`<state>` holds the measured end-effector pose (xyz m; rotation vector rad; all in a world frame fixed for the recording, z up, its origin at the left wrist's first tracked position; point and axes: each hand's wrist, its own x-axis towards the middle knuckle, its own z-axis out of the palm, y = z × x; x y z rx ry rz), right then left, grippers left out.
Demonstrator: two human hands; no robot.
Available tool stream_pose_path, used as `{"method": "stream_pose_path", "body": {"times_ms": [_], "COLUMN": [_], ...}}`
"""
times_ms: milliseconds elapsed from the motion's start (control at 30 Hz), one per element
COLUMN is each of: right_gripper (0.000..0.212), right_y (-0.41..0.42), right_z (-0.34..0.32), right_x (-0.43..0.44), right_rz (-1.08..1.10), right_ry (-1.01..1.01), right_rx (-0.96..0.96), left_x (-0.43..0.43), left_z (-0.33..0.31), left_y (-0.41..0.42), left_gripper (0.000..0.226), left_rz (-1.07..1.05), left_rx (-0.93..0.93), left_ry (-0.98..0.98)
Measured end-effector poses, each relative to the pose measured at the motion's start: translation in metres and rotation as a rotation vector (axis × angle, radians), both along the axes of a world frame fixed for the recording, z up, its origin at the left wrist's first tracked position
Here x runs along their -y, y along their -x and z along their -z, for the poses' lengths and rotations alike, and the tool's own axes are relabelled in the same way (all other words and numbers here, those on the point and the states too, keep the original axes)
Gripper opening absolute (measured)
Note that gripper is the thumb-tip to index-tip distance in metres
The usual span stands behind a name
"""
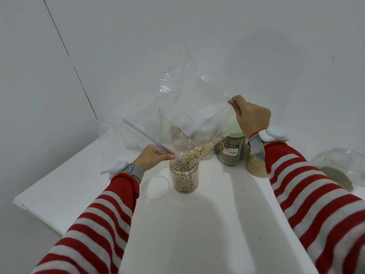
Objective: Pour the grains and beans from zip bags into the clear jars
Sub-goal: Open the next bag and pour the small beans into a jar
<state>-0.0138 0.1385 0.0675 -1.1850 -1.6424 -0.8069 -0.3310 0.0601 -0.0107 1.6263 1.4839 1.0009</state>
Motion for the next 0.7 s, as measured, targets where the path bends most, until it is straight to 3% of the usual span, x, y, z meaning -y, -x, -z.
{"method": "stream_pose_path", "body": {"times_ms": [700], "right_gripper": [0.033], "right_y": [-0.011], "right_z": [-0.021], "right_x": [-0.008], "right_rz": [0.036], "right_ry": [-0.062], "right_rx": [0.013], "left_x": [-0.009], "left_z": [-0.009], "left_y": [-0.008], "left_gripper": [0.016], "left_rz": [-0.059], "left_rx": [-0.077], "left_ry": [-0.064]}}
